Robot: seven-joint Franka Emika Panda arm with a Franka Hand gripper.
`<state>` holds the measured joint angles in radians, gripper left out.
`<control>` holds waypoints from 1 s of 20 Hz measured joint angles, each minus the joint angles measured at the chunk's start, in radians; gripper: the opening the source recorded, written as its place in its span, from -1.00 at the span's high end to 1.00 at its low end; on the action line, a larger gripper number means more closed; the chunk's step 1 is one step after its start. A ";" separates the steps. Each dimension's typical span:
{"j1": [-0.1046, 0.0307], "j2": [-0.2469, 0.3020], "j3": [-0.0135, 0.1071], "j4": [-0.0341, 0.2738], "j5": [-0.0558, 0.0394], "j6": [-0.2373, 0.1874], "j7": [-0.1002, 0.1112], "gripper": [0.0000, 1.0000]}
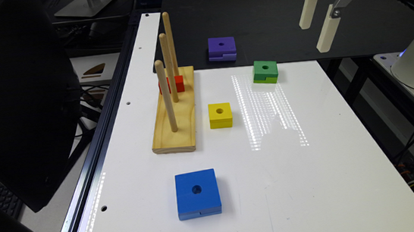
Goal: Pick up yellow block.
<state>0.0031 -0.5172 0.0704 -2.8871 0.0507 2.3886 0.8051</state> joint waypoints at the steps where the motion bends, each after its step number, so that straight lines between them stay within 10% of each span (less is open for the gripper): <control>1: 0.000 0.000 0.000 0.001 0.0000 0.002 0.000 -1.00; 10: 0.000 0.032 0.001 0.051 0.0000 0.008 0.000 -1.00; 20: 0.001 0.211 0.012 0.176 0.0000 0.061 0.003 -1.00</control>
<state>0.0040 -0.3063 0.0822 -2.7115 0.0507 2.4500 0.8083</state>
